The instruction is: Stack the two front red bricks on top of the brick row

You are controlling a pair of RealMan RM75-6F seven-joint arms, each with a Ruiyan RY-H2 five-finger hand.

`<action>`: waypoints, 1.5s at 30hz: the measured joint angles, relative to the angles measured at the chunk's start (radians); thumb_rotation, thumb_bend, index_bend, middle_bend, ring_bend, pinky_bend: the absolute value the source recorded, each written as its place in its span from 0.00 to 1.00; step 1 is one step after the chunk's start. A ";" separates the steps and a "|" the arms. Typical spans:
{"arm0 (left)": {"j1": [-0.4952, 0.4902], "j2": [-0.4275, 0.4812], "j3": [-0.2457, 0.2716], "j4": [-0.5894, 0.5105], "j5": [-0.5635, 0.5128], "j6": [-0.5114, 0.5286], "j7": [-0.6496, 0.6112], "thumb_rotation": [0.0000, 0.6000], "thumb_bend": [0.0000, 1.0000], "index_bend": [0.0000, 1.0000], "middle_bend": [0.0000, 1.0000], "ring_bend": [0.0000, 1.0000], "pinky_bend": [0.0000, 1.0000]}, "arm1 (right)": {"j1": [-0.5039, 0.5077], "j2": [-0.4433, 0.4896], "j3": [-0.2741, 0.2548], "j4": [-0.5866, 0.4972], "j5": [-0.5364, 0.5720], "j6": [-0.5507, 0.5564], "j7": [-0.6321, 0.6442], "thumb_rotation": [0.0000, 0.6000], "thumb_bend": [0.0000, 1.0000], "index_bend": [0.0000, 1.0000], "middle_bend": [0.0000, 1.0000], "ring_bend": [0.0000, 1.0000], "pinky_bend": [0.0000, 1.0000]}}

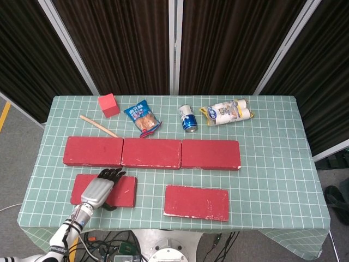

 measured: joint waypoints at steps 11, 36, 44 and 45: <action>-0.088 -0.007 0.002 -0.073 -0.216 0.056 0.167 1.00 0.02 0.02 0.00 0.00 0.00 | -0.004 -0.019 0.006 0.067 0.014 -0.015 0.061 1.00 0.00 0.00 0.00 0.00 0.00; -0.202 -0.010 0.043 -0.077 -0.381 0.083 0.184 1.00 0.04 0.02 0.00 0.01 0.00 | -0.004 -0.035 0.011 0.097 0.020 -0.031 0.080 1.00 0.00 0.00 0.00 0.00 0.00; -0.214 -0.011 0.058 -0.072 -0.376 0.080 0.160 1.00 0.12 0.06 0.06 0.10 0.00 | -0.004 -0.036 0.012 0.098 0.020 -0.034 0.078 1.00 0.00 0.00 0.00 0.00 0.00; -0.215 -0.012 0.060 -0.071 -0.374 0.080 0.157 1.00 0.13 0.07 0.07 0.11 0.00 | -0.004 -0.036 0.012 0.098 0.020 -0.034 0.078 1.00 0.00 0.00 0.00 0.00 0.00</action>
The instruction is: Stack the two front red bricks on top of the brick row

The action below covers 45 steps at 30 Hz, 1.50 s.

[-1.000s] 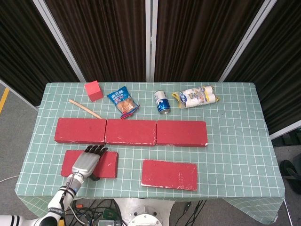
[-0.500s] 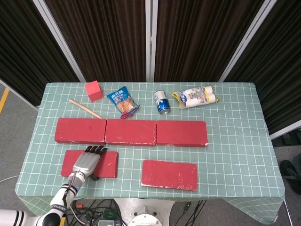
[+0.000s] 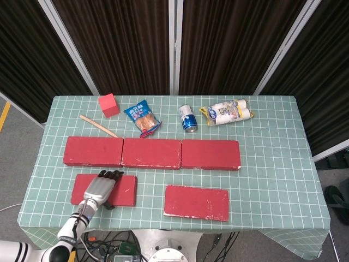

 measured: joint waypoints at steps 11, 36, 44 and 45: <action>-0.001 0.009 0.012 -0.014 0.031 0.023 -0.027 1.00 0.16 0.10 0.13 0.17 0.00 | -0.001 0.001 0.001 0.000 0.001 -0.003 0.001 1.00 0.00 0.00 0.00 0.00 0.00; -0.096 0.211 -0.103 -0.150 0.034 0.032 -0.041 1.00 0.16 0.11 0.15 0.20 0.00 | -0.008 0.022 0.014 -0.025 -0.002 0.029 -0.007 1.00 0.00 0.00 0.00 0.00 0.00; -0.235 0.159 -0.180 0.028 -0.174 -0.073 -0.044 1.00 0.16 0.11 0.17 0.19 0.00 | -0.018 0.063 0.015 -0.078 -0.034 0.071 -0.027 1.00 0.00 0.00 0.00 0.00 0.00; -0.255 0.147 -0.184 0.054 -0.202 -0.085 -0.040 1.00 0.16 0.11 0.17 0.19 0.00 | -0.017 0.065 0.015 -0.083 -0.035 0.072 -0.031 1.00 0.00 0.00 0.00 0.00 0.00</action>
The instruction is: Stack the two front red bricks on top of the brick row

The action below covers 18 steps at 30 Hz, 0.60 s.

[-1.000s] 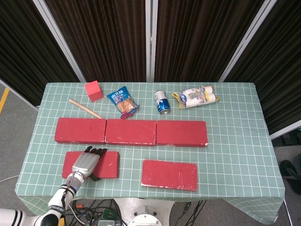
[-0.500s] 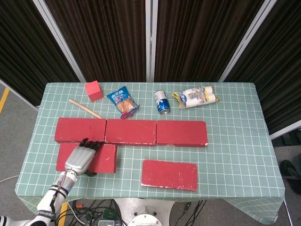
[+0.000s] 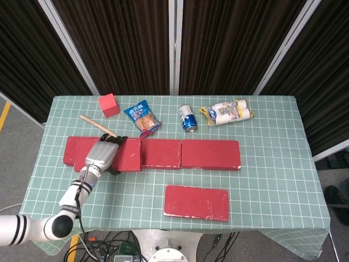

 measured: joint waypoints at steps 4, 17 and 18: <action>-0.061 -0.032 -0.004 0.066 -0.077 -0.028 0.024 1.00 0.16 0.11 0.17 0.17 0.00 | 0.004 0.000 -0.003 -0.011 -0.001 -0.006 -0.014 1.00 0.00 0.00 0.00 0.00 0.00; -0.141 -0.070 0.031 0.140 -0.118 -0.065 0.059 1.00 0.16 0.11 0.17 0.16 0.00 | 0.008 -0.010 -0.007 -0.006 0.002 -0.014 -0.020 1.00 0.00 0.00 0.00 0.00 0.00; -0.146 -0.074 0.031 0.149 -0.122 -0.074 0.054 1.00 0.16 0.11 0.17 0.16 0.00 | 0.008 -0.011 -0.007 -0.006 0.003 -0.015 -0.021 1.00 0.00 0.00 0.00 0.00 0.00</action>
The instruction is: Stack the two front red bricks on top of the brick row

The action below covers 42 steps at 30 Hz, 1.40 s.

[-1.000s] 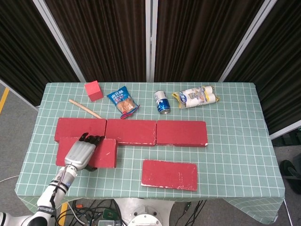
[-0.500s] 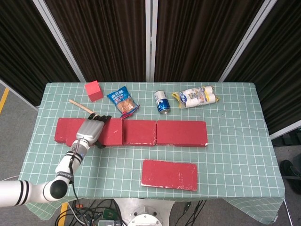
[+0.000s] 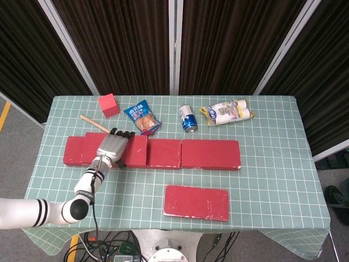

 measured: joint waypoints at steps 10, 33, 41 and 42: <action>-0.029 -0.028 0.004 0.079 -0.020 -0.055 -0.052 1.00 0.16 0.11 0.17 0.16 0.00 | 0.004 -0.005 -0.003 0.008 0.007 -0.015 0.003 1.00 0.00 0.00 0.00 0.00 0.00; -0.049 -0.033 0.055 0.135 -0.004 -0.123 -0.136 1.00 0.16 0.11 0.17 0.11 0.00 | 0.003 -0.005 -0.004 0.019 0.016 -0.023 0.008 1.00 0.00 0.00 0.00 0.00 0.00; -0.053 -0.040 0.066 0.141 0.026 -0.133 -0.156 1.00 0.16 0.11 0.17 0.09 0.00 | 0.003 -0.007 -0.003 0.023 0.020 -0.024 0.007 1.00 0.00 0.00 0.00 0.00 0.00; -0.055 -0.041 0.067 0.140 0.032 -0.134 -0.160 1.00 0.16 0.11 0.17 0.09 0.00 | 0.003 -0.007 -0.003 0.023 0.021 -0.024 0.007 1.00 0.00 0.00 0.00 0.00 0.00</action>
